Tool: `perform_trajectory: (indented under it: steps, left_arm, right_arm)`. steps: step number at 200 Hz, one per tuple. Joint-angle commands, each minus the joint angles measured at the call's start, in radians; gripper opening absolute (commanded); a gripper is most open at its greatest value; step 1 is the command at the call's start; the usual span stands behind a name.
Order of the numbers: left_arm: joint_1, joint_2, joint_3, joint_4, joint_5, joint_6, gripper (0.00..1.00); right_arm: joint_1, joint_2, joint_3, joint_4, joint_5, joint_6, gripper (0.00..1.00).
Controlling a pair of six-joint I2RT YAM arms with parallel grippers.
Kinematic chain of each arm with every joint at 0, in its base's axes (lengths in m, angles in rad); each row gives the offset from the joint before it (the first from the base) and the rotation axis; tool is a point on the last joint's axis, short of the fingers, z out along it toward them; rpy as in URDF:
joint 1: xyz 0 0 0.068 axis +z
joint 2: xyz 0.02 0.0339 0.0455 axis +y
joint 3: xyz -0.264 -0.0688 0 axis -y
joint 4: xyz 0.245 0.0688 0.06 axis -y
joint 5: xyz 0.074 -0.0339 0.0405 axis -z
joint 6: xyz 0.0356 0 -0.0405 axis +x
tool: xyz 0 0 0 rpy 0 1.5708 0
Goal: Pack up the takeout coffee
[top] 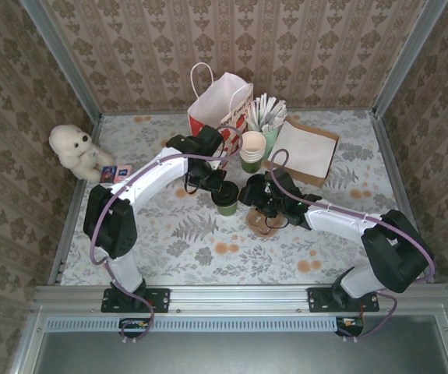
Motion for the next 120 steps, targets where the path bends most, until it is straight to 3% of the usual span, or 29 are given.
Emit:
perform_trajectory:
  steps: [1, 55, 120]
  left_arm:
    - [-0.015, 0.036, 0.005, -0.041, -0.003, 0.016, 0.00]
    - [-0.017, 0.034, 0.010, -0.042, -0.003, 0.014, 0.00]
    - [-0.019, 0.039, 0.020, -0.044, 0.002, 0.014, 0.00]
  right_arm:
    - [0.002, -0.043, 0.008, 0.064, -0.021, -0.021, 0.66]
    - [0.002, -0.097, -0.035, 0.123, 0.013, -0.016, 0.64]
    - [0.004, -0.004, -0.009, 0.148, -0.047, 0.004, 0.54]
